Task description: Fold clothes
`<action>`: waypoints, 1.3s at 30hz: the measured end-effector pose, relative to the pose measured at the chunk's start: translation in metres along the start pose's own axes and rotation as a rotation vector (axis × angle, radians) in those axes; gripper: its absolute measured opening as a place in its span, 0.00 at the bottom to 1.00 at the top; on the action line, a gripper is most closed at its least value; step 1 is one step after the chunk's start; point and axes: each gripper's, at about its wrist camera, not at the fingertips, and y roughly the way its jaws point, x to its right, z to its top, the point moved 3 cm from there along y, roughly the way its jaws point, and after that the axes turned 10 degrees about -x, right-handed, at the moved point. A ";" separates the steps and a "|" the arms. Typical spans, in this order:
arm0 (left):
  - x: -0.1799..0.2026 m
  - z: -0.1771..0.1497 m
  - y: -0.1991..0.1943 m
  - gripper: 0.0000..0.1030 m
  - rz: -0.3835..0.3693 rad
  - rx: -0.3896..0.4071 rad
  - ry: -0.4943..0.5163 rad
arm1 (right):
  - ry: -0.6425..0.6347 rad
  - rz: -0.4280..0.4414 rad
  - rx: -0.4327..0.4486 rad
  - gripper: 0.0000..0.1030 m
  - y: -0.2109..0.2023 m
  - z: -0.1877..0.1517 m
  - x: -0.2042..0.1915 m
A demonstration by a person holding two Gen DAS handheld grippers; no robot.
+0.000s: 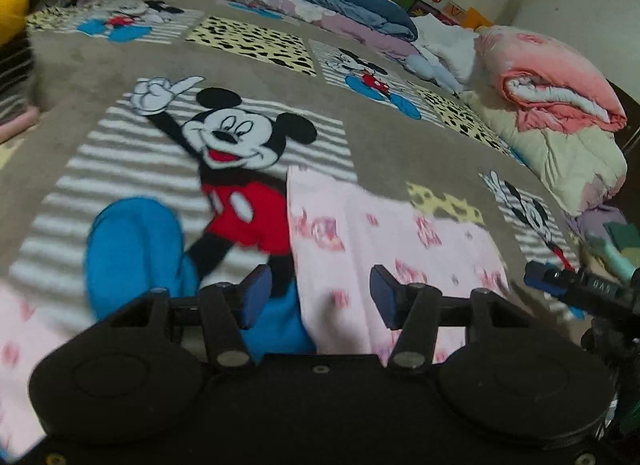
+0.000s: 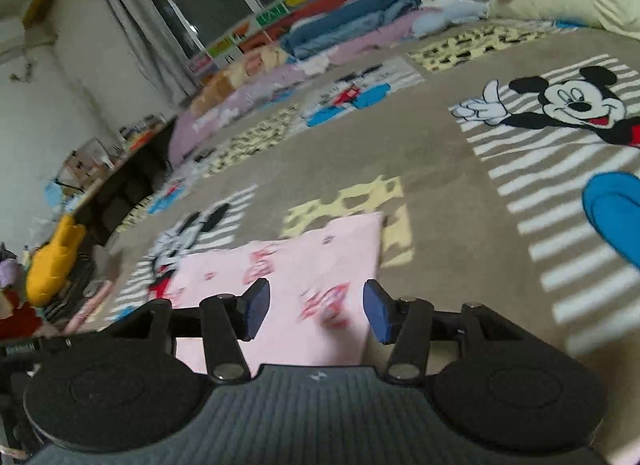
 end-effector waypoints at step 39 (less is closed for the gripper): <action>-0.021 0.055 0.083 0.11 0.117 -0.013 0.159 | -0.027 0.004 -0.030 0.04 0.066 0.027 0.035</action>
